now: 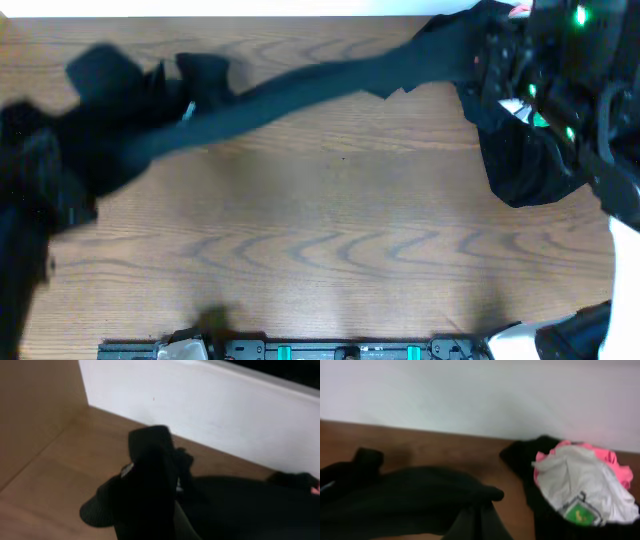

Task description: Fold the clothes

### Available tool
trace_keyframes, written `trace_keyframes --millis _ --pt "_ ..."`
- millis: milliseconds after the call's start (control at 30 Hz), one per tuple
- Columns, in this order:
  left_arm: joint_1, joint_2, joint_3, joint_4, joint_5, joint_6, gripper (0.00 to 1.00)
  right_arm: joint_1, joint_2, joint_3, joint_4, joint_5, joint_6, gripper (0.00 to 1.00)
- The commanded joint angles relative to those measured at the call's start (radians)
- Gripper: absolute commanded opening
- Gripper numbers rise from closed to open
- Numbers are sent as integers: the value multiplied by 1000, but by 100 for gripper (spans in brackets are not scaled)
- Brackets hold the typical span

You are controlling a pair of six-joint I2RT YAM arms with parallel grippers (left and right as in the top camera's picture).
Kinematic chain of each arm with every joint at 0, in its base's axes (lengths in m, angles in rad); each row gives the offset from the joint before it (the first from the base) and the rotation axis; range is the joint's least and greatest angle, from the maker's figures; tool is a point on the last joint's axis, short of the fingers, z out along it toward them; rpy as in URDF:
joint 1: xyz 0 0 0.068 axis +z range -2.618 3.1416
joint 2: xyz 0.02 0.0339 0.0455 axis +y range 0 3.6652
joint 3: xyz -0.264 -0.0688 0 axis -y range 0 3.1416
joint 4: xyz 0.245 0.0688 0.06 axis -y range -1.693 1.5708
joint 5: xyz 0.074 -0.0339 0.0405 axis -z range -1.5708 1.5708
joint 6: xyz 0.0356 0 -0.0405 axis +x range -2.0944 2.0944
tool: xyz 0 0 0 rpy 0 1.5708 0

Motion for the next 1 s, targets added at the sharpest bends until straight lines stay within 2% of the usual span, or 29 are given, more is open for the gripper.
trace_keyframes --millis 0,200,333,533,700,867,900,933,967 --pt "3 -59 17 -36 -12 -29 6 41 -44 13 -40 17 55 2" --pt "3 -100 17 -63 -12 -47 6 84 -68 12 -96 18 81 2" --pt "3 -32 12 -41 -12 -46 6 55 -35 11 -87 29 93 2" --pt "3 266 -6 27 -7 -27 6 -51 133 10 -46 28 97 2" --pt "3 598 -6 266 15 0 6 -136 347 10 149 -6 57 2" --pt "3 878 -6 432 15 0 6 -188 553 10 321 -82 57 1" --pt "3 941 -6 484 15 0 8 -196 599 10 368 -89 57 4" --pt "3 987 -6 529 15 0 37 -201 638 10 413 -88 57 37" --pt "3 1031 -6 578 14 0 95 -203 671 10 455 -84 56 83"
